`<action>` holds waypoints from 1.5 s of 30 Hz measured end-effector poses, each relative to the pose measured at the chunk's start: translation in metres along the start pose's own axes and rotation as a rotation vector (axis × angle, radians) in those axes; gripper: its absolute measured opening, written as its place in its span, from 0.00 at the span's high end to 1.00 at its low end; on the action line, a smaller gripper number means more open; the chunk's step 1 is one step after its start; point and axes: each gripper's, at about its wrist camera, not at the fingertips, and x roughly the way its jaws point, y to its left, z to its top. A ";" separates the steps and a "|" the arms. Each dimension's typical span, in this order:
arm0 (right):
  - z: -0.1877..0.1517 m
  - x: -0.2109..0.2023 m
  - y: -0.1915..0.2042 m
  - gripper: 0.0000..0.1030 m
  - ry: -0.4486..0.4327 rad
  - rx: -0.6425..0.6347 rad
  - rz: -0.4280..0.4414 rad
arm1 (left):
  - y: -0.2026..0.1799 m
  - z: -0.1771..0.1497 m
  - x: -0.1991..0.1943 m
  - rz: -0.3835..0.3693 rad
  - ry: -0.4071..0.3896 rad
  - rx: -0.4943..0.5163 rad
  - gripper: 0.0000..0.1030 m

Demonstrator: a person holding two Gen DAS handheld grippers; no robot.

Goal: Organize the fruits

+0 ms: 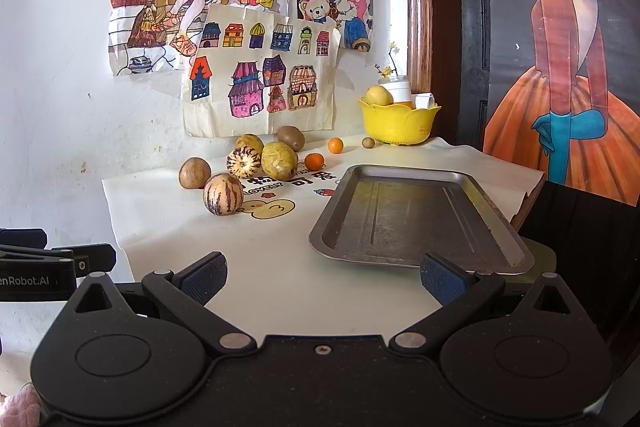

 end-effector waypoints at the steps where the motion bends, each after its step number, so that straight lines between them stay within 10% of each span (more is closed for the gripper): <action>1: 0.000 0.000 0.000 0.00 0.001 0.000 0.000 | 0.000 0.000 0.000 0.000 0.001 0.000 0.00; 22: 0.006 0.011 0.003 0.00 0.020 -0.053 0.021 | 0.004 -0.010 0.011 0.001 0.035 -0.002 0.00; 45: 0.076 0.110 0.002 0.00 0.168 -0.267 0.345 | 0.052 0.077 0.111 -0.002 0.119 -0.031 0.00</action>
